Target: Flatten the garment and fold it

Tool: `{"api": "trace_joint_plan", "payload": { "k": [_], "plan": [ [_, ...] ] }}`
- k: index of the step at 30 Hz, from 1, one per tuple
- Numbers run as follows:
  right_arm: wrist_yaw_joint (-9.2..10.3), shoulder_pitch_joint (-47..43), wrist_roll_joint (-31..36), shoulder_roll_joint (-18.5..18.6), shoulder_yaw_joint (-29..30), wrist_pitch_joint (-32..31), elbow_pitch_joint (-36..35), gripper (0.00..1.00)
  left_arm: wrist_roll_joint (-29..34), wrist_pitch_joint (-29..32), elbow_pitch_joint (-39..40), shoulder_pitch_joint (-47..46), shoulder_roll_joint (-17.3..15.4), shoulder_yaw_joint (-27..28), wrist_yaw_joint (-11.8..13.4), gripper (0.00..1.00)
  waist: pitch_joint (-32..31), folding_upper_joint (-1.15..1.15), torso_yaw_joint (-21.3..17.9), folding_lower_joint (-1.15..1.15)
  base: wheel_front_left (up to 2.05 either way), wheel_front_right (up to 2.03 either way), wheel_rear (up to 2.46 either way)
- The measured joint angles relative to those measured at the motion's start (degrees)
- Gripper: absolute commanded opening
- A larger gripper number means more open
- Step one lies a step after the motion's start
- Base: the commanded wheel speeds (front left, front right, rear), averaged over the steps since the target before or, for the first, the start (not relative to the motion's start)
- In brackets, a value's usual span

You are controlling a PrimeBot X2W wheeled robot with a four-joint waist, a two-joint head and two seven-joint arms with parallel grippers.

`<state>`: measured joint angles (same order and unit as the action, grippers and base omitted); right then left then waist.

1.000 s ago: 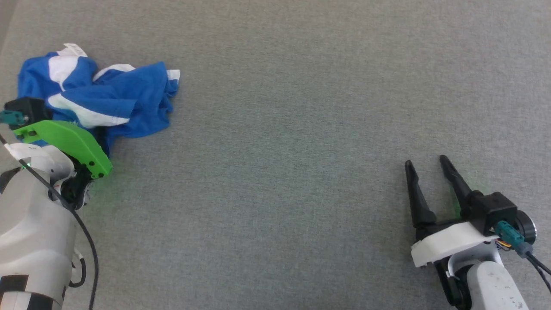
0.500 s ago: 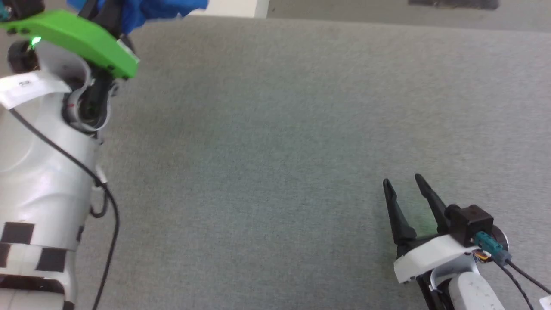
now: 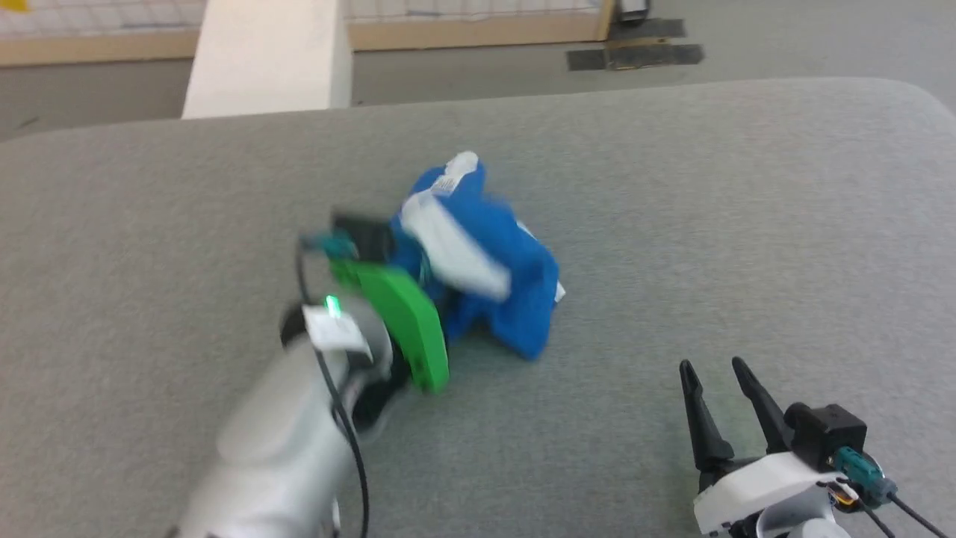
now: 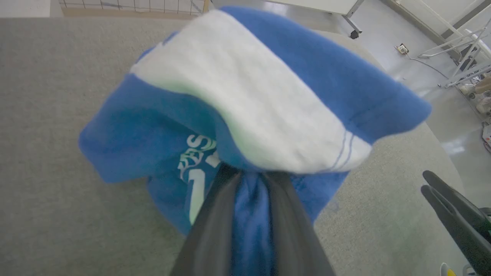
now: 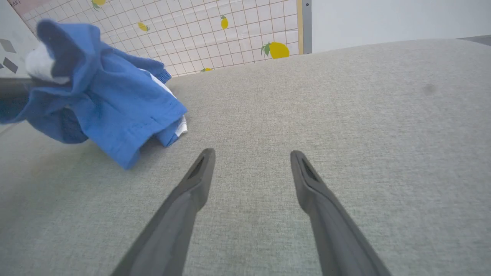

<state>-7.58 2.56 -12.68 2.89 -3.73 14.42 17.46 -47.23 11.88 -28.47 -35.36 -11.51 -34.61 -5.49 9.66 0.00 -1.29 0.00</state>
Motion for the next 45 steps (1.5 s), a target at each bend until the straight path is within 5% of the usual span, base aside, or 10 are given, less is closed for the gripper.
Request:
{"api": "trace_joint_plan", "payload": {
  "k": [5, 6, 7, 13, 18, 24, 27, 35, 45],
  "plan": [
    [0.00, -0.52, -0.09, 0.00, 0.31, 0.08, 0.41, 1.00, -2.55, 2.52, -3.53, 6.12, 2.10, -1.18, 0.76, 0.00, -1.44, 0.00, -2.31, 0.00, 0.00, 0.00, 0.00],
    [0.00, -0.53, -0.11, -0.01, 0.40, 0.08, 0.42, 1.00, -3.11, 2.49, -3.56, 6.48, 2.41, -0.86, 0.80, 0.73, -1.73, 0.00, -2.46, 0.00, 0.00, 0.00, 0.00],
    [0.00, -0.53, -0.29, 0.00, 0.47, 0.09, 0.42, 1.00, -4.00, 2.25, -3.41, 6.69, 2.54, -0.16, 0.89, 1.00, -2.11, 0.00, -2.57, 0.00, 0.00, 0.00, 0.00],
    [0.00, -1.25, -1.02, 0.00, 0.83, 0.24, 0.35, 1.00, -8.23, -0.34, 1.62, 7.29, 1.25, 5.75, 1.86, 1.00, -4.55, 0.00, -2.11, 0.00, 0.00, 0.00, 0.00],
    [0.00, -2.50, -1.20, -0.02, 1.46, 0.24, 0.38, 1.00, -10.00, -5.39, 7.82, 10.49, -2.90, 11.34, 3.04, 1.00, -6.48, 0.00, -0.51, 0.00, 0.00, 0.00, 0.00],
    [0.00, -2.85, -1.29, -0.01, 1.56, 0.24, 0.42, 1.00, 0.93, -24.23, 10.63, 16.16, -9.23, 15.03, 5.17, 1.00, -8.48, 0.00, 1.23, 0.00, 0.00, 0.00, 0.00],
    [0.00, -2.88, -1.43, -0.01, 1.48, 0.24, 0.41, 1.00, 9.22, -26.36, 10.70, 19.79, -11.16, 14.64, 6.68, 1.00, -9.23, 0.00, 1.64, 0.00, 0.00, 0.00, 0.00],
    [0.00, -3.14, -1.48, 0.01, -0.05, -2.09, 1.63, 1.00, 20.54, -26.66, 19.68, 30.99, -4.56, 22.83, 8.06, 1.00, -9.74, 0.00, 1.98, 0.00, 0.00, 0.00, 0.00],
    [0.00, 9.88, -0.21, -0.07, -10.66, -24.44, 1.40, 1.00, 24.99, -26.68, 21.82, 34.06, 1.45, 29.76, 2.96, 1.00, -7.46, 0.00, 3.78, 0.00, 0.00, 0.00, 0.00]
  ]
}}
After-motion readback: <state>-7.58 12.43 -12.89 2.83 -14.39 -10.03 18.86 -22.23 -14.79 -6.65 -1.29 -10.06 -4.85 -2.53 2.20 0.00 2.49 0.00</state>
